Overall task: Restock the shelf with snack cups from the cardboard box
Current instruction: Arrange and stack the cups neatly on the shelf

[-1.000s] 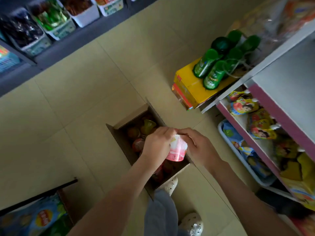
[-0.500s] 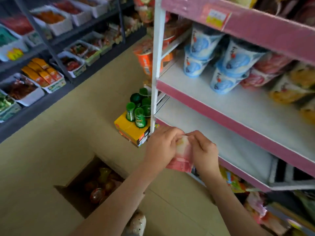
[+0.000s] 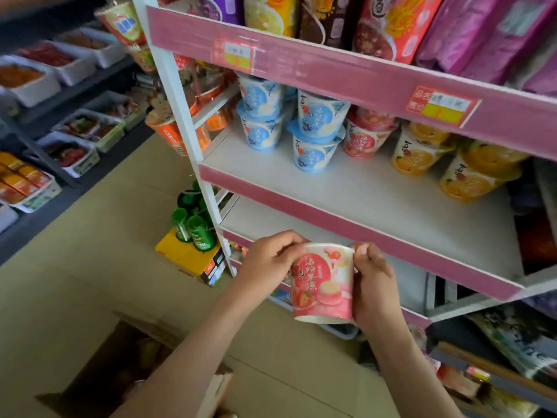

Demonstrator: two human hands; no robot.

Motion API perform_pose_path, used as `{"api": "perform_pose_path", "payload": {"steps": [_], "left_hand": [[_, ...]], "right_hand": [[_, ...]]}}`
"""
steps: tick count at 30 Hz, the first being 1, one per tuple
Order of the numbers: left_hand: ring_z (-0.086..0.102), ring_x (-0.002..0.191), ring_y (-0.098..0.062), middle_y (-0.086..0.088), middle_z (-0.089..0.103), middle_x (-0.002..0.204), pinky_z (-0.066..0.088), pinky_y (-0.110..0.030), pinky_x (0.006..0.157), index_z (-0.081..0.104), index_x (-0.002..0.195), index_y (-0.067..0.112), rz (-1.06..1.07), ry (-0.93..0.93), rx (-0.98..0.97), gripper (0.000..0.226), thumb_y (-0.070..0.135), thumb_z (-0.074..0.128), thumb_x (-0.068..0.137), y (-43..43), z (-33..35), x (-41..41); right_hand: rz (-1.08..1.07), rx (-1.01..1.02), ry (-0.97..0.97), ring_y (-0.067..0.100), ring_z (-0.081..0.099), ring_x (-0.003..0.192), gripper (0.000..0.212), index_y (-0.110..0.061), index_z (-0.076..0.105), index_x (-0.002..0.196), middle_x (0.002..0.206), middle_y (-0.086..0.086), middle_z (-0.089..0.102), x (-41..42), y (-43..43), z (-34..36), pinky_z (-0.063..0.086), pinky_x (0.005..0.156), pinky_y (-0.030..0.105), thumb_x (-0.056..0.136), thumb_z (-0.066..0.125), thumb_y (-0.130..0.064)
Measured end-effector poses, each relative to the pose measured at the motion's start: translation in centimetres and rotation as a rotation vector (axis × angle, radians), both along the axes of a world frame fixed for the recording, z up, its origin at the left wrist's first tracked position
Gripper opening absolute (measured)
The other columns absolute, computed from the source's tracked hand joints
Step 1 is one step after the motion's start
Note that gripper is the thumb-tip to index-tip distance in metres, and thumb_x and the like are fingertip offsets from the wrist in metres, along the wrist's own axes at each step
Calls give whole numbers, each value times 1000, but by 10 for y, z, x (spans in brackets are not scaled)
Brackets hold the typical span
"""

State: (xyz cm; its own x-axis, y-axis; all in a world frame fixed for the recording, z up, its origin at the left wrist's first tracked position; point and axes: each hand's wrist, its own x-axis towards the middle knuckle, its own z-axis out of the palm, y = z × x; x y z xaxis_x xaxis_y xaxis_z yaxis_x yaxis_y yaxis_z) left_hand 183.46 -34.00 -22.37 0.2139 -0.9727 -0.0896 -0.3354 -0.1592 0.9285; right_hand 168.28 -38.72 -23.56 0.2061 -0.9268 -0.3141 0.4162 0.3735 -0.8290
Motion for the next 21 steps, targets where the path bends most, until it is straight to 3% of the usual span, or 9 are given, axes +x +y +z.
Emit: {"api": "perform_pose_path", "payload": {"steps": [2,4,6,7,9,12,16,21], "left_hand": [[63,71,-8,7,68,73,48,-29,61,60,75,34,37,-70,-25,26,19,52,94,-7,1,-7],[63,72,-3,9,69,76,49,-21,59,65,77,30,63,-106,-74,22,17,55,92,-14,4,-12],[59,67,4,12,67,72,40,-10,58,69,80,20,58,-203,-176,16,12,58,89,-23,12,-17],[58,67,2,12,67,72,39,-10,59,70,81,16,45,-284,-253,15,11,57,87,-29,17,-20],[57,71,-6,6,69,73,40,-18,63,69,81,15,29,-422,-395,16,11,53,81,-41,24,-24],[56,71,-10,3,65,74,41,-23,61,64,82,18,80,-534,-568,18,15,46,81,-59,30,-27],[56,83,-12,0,67,81,45,-21,72,67,82,12,141,-572,-877,25,8,43,74,-81,38,-37],[57,92,-15,-5,70,85,40,-18,94,71,82,2,198,-624,-1160,36,6,37,92,-113,31,-47]], "right_hand": [[-9,-20,27,12,51,54,52,-22,52,53,59,-5,53,-5,-1,-4,49,53,23,100,37,-6],[79,-63,52,17,54,59,38,-23,56,60,62,-1,56,-12,0,-2,49,57,30,97,46,-19],[228,-204,202,18,62,65,15,-20,62,78,74,3,63,-17,-1,8,51,56,33,89,58,-29],[276,-292,300,13,65,70,14,-17,62,90,82,4,64,-19,-3,13,53,58,29,86,63,-30],[280,-461,447,10,65,78,30,-15,61,103,92,7,64,-19,-13,22,53,63,23,78,73,-28],[199,-615,539,20,67,86,32,-32,62,98,95,-1,66,-17,-33,35,56,72,33,71,77,-31],[132,-903,577,12,60,101,43,-50,58,99,104,-20,62,-22,-64,43,50,87,34,74,66,-15],[-26,-1238,752,4,52,110,36,-36,52,109,113,-20,55,-28,-99,39,38,92,13,79,59,-18]]}}
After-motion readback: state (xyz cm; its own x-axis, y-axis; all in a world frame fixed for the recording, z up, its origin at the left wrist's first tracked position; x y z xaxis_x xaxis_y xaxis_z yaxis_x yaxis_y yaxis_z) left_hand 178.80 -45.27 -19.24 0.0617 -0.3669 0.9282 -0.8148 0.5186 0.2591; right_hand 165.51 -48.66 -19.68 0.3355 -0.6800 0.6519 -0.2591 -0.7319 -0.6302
